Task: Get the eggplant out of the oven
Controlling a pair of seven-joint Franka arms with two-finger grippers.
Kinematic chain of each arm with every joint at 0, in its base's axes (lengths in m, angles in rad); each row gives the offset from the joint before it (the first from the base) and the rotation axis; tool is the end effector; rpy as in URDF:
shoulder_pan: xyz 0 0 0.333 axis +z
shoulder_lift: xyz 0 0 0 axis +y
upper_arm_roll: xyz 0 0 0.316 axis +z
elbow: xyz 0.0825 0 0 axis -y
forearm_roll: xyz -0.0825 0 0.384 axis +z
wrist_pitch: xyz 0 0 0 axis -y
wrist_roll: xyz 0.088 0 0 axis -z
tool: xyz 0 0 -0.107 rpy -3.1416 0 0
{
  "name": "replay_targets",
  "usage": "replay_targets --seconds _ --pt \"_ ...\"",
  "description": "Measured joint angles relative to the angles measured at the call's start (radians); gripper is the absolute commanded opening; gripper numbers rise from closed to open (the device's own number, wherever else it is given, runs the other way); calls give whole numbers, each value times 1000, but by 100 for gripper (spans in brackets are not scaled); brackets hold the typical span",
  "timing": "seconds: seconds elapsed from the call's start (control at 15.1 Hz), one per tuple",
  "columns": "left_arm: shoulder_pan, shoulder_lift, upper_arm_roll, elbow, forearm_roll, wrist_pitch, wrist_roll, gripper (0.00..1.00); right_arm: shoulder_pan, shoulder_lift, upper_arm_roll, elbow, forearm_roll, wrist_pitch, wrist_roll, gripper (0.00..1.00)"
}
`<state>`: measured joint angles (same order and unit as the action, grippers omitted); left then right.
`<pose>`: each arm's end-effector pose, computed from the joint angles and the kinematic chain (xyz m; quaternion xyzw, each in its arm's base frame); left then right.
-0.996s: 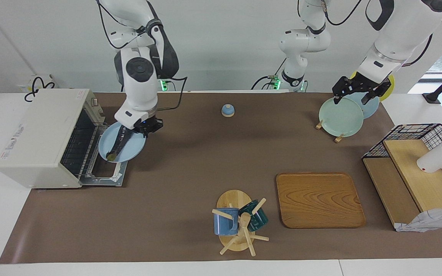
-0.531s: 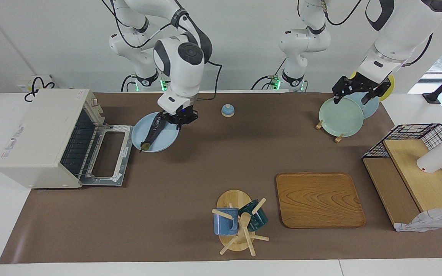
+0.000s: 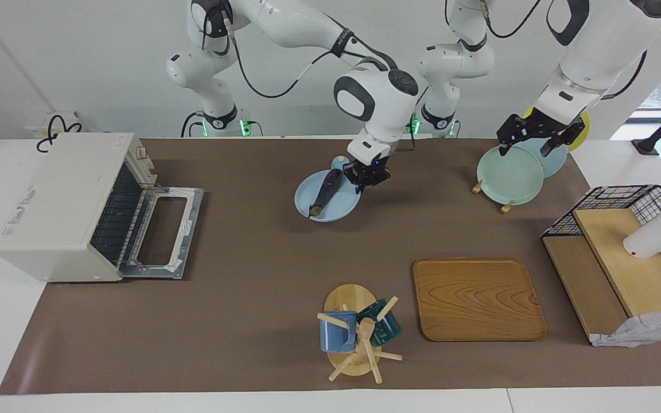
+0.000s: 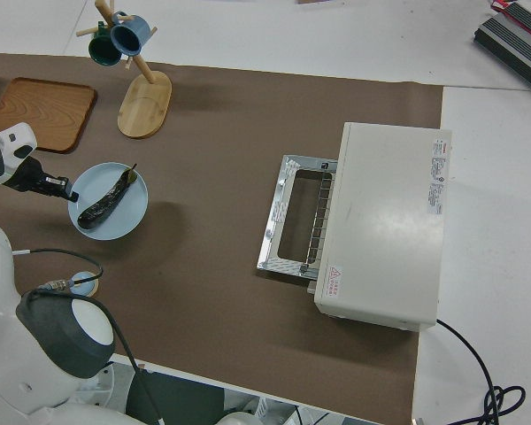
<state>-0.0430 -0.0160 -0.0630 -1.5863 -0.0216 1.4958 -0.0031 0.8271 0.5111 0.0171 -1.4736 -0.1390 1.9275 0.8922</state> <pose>0.5379 -0.0600 0.6197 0.9979 -0.0518 -0.0378 0.0082 0.4692 0.5105 0.3781 0.9978 0.0012 0.0275 0.0606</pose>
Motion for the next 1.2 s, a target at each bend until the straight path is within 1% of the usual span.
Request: replay_targets --seconds 0.4,0.53,0.6,0.66,0.73,0.8,0.86,1.06,1.2 --pt "0 0 0 0 0 0 0 100 1 0 4 -65 21 189 0 0" --pt "0 0 0 0 0 0 0 100 1 0 5 -89 21 228 0 0" --pt "0 0 0 0 0 0 0 100 0 0 5 -102 21 254 0 5" --pt "0 0 0 0 0 0 0 100 -1 0 5 -115 21 287 0 13" --pt "0 0 0 0 0 0 0 100 -4 0 5 -128 21 322 -1 17" --pt "0 0 0 0 0 0 0 100 -9 0 5 -138 21 353 -7 22" --pt "0 0 0 0 0 0 0 100 -15 0 5 -142 21 371 -25 23" --pt "0 0 0 0 0 0 0 100 -29 -9 4 -132 21 361 -77 23" --pt "0 0 0 0 0 0 0 100 -40 -25 2 -101 20 271 -105 19"
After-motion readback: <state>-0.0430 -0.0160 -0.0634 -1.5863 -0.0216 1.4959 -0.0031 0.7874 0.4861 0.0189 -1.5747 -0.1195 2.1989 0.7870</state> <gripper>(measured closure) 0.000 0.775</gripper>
